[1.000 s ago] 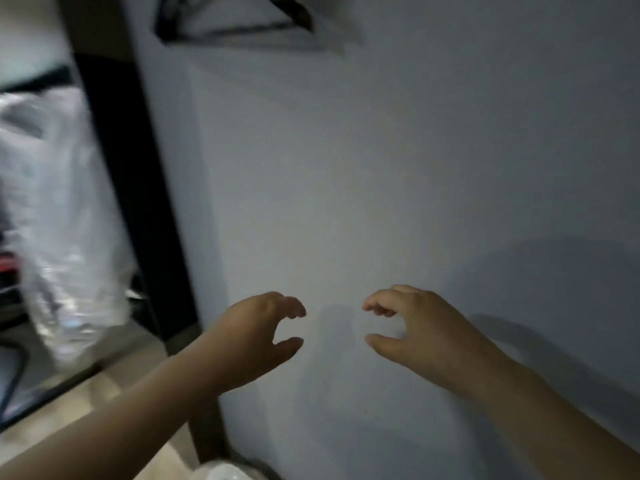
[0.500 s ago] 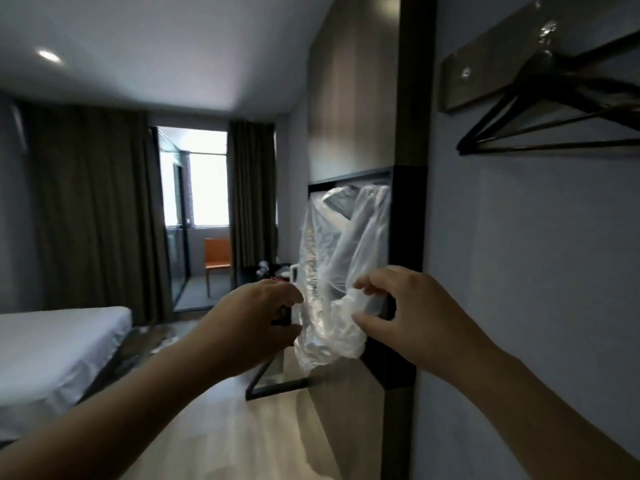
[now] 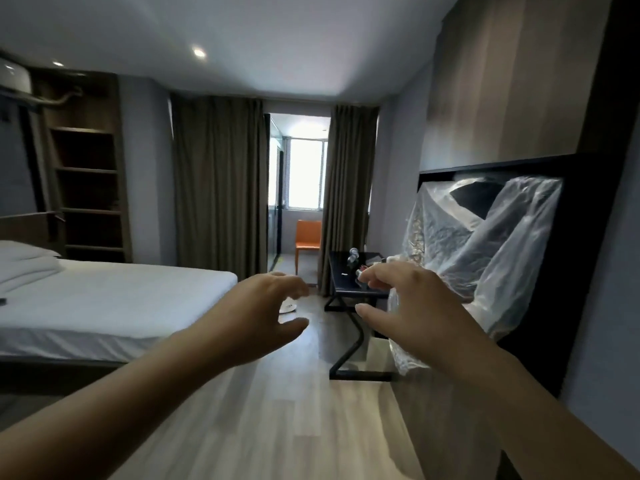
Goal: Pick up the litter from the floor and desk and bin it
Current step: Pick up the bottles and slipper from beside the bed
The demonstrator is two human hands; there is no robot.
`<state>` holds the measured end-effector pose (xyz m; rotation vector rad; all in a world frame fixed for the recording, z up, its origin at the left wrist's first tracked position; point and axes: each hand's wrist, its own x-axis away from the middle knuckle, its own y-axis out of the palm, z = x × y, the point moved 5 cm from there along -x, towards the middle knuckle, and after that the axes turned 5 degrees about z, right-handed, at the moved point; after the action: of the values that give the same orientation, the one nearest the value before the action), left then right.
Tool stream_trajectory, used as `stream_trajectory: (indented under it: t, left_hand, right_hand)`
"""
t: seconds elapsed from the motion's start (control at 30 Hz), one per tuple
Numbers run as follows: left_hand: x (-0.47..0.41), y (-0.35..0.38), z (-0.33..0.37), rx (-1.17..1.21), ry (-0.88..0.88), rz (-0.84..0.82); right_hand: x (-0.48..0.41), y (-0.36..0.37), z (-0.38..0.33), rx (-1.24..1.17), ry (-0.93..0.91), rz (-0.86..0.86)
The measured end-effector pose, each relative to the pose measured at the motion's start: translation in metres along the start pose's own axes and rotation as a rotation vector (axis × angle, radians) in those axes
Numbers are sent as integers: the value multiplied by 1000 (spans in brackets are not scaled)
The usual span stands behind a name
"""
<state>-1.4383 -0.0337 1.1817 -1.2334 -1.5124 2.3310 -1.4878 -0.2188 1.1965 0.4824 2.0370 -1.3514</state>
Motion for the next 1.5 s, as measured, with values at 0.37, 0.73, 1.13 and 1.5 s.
stream_trajectory:
  t: [0.37, 0.73, 1.13, 1.5]
  left_hand:
    - [-60, 40, -63, -37, -107, 64]
    - [-189, 134, -87, -31, -154, 87]
    - [-305, 215, -218, -49, -167, 62]
    - [-413, 250, -395, -54, -174, 24]
  right_hand:
    - [-76, 78, 46, -66, -101, -62]
    - [-167, 118, 177, -20, -112, -106]
    - [-285, 250, 249, 72, -93, -204]
    - [-428, 390, 266, 123, -6, -224]
